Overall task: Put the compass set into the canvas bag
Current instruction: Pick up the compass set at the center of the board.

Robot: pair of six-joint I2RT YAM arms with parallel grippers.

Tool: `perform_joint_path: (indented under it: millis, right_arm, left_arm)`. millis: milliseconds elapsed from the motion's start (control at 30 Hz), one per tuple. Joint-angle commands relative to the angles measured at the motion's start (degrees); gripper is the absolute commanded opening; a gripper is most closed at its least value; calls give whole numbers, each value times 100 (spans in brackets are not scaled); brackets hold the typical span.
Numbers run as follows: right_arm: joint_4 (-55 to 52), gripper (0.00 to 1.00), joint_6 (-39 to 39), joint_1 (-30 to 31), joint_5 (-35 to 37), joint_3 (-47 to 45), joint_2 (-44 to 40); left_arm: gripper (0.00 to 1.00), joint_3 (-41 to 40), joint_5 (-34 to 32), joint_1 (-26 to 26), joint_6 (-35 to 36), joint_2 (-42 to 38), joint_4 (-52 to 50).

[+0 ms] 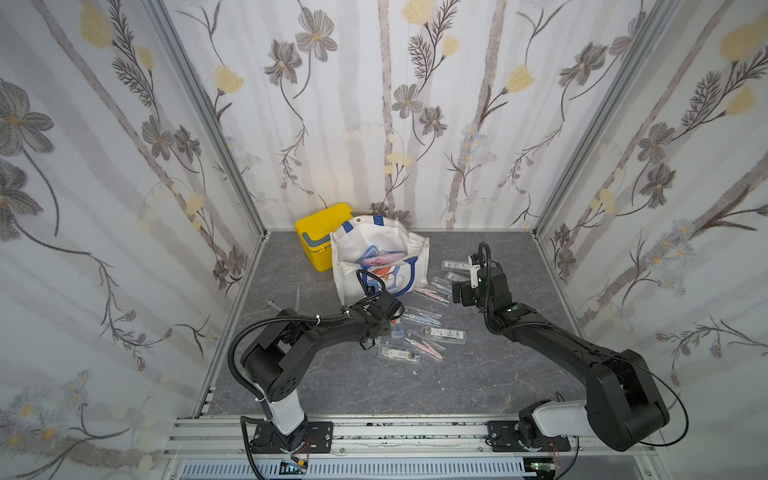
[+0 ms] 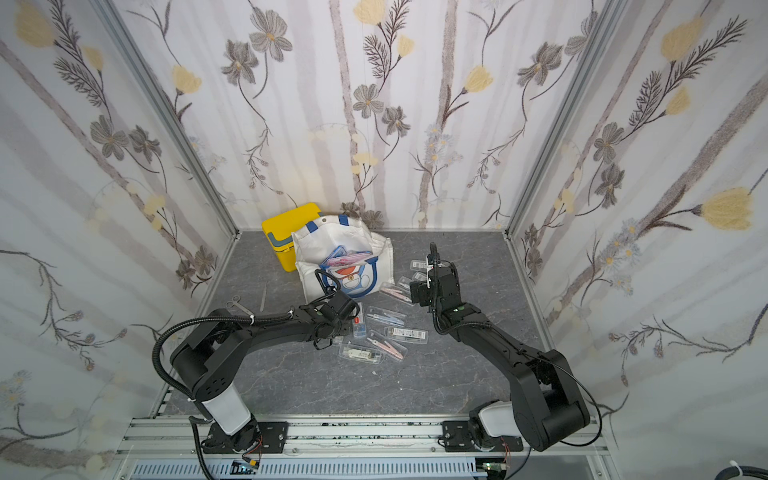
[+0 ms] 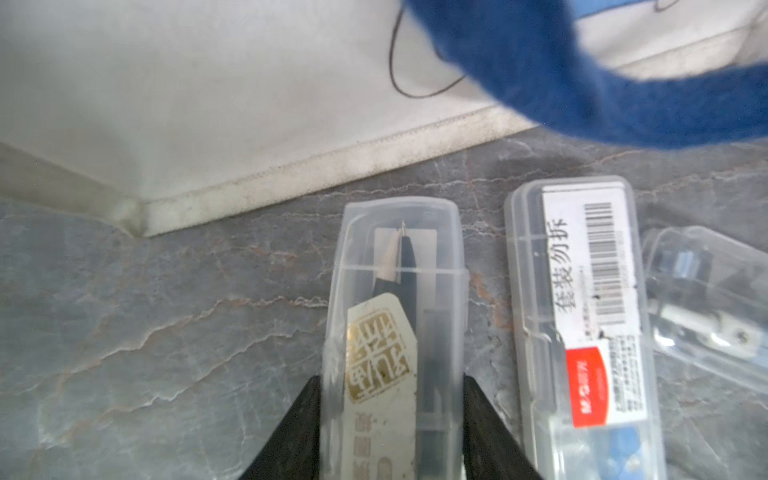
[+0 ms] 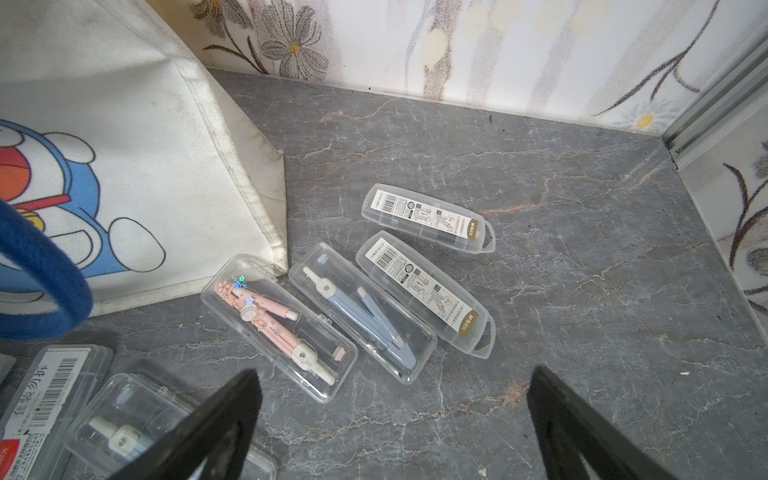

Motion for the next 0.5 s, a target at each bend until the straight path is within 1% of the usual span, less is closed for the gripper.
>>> perform_joint_path:
  millis: [0, 233, 467]
  right_arm:
    - [195, 100, 31, -4, 50, -8, -40]
    - [212, 99, 26, -6, 36, 18, -63]
    - [249, 99, 48, -6, -26, 53, -54]
  left_arm:
    - [46, -112, -172, -38, 14, -299, 102]
    - [45, -700, -419, -72, -14, -1277, 475]
    - [45, -1274, -795, -74, -81, -2615, 643]
